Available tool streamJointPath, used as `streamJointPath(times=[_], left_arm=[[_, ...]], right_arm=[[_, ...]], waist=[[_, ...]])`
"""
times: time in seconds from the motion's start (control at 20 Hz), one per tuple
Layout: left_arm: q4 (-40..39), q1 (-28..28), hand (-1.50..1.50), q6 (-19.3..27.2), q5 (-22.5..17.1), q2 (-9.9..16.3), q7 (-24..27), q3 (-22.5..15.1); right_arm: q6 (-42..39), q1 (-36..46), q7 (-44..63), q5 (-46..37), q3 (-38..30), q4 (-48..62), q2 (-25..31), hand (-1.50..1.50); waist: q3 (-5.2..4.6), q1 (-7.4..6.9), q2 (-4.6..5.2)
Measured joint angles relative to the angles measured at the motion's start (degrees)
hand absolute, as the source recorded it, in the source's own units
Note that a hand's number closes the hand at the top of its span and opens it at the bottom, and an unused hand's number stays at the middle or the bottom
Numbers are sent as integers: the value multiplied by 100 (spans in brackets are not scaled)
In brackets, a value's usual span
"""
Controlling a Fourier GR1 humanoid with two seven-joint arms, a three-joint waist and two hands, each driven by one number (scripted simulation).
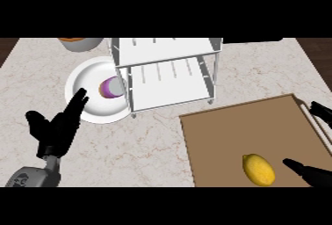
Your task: Pick the lemon from the tray and place it in the tiered basket
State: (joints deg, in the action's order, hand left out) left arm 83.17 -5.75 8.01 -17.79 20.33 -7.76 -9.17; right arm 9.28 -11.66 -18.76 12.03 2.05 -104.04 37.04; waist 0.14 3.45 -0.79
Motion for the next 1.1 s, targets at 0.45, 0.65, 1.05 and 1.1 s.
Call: streamJointPath(times=[0.45, 0.65, 1.05, 1.1], left_arm=[[259, 74, 0, -7, 5, -2, -235, -10], [349, 129, 0, 2, 18, 10, -264, 16], [379, -10, 0, -79, 74, -80, -299, -65], [379, -50, 0, -76, 88, -114, -319, -92]], right_arm=[[420, -1528, 1367, -1949, -131, -1874, 1261, -150], [427, -2027, 2565, -2861, -339, -2665, 1735, -150], [128, -2062, 4789, -3342, 230, -3293, 2139, -150], [121, -1952, 5033, -3354, 361, -3298, 2156, -150]], waist=[[-37, 49, -12], [-54, 79, -14], [-55, -153, 48], [-52, -195, 56]])
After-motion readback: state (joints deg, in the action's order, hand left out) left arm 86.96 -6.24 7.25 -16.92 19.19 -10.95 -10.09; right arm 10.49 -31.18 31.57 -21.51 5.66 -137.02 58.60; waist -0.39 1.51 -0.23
